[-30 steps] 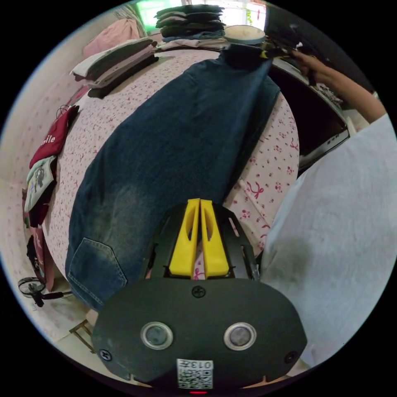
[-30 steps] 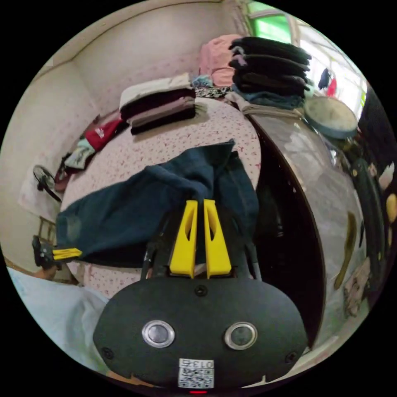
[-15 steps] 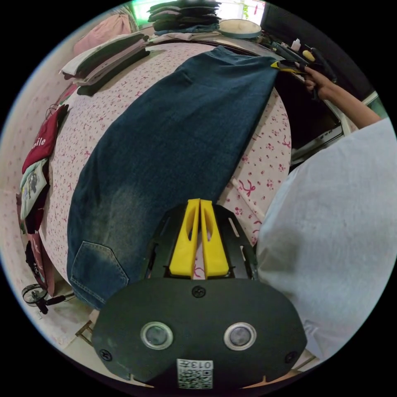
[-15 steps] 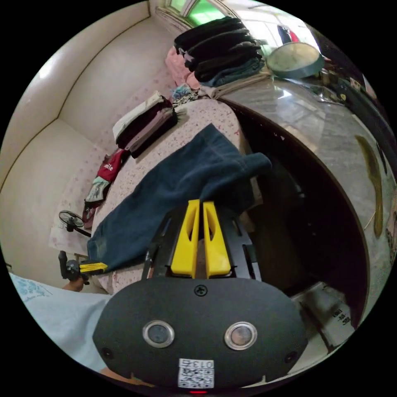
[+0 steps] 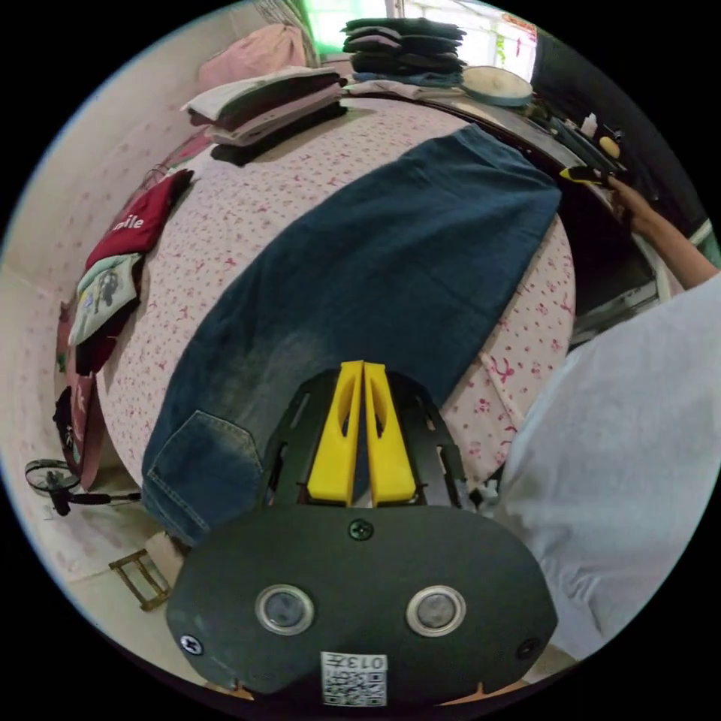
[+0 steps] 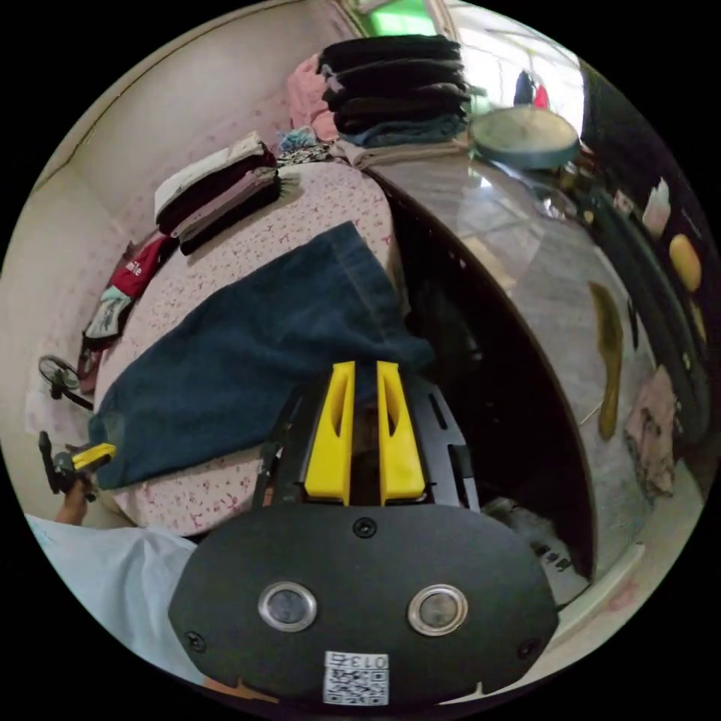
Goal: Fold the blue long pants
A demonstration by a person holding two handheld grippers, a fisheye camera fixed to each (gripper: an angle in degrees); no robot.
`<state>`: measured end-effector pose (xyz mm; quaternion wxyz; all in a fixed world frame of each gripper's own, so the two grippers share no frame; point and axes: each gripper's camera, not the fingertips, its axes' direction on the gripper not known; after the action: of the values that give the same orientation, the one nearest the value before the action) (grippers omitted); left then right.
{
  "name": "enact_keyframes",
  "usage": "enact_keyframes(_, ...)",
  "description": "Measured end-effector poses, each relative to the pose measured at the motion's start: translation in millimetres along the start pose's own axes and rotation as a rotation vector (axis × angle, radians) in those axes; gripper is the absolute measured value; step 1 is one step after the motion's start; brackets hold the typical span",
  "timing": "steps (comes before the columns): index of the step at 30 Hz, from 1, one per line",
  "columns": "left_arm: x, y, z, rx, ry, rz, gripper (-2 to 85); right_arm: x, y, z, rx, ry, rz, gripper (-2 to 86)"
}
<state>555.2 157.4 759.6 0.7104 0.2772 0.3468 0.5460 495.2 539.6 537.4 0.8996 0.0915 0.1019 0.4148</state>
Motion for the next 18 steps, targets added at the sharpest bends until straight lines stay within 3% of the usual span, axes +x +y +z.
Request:
enact_keyframes(2, -7.7, -9.7, 4.6, -0.012, -0.049, -0.008, -0.1, -35.1, -19.9, -1.8, 0.053, 0.097, -0.122, 7.6)
enact_keyframes(7, -46.5, -46.0, -0.8, 0.078, -0.159, -0.024, 1.6, -103.5, -78.5, 25.8, 0.062, 0.081, -0.394, 8.3)
enact_keyframes(11, -83.4, -76.8, 9.8, 0.034, -0.137, 0.034, 5.8, -128.2, -149.1, 50.5, 0.003, 0.121, -0.523, 9.5)
enact_keyframes(18, -122.4, -126.3, 48.3, -0.107, -0.021, 0.158, 9.6, -113.3, -241.0, 94.1, -0.213, 0.074, -0.472, 13.2)
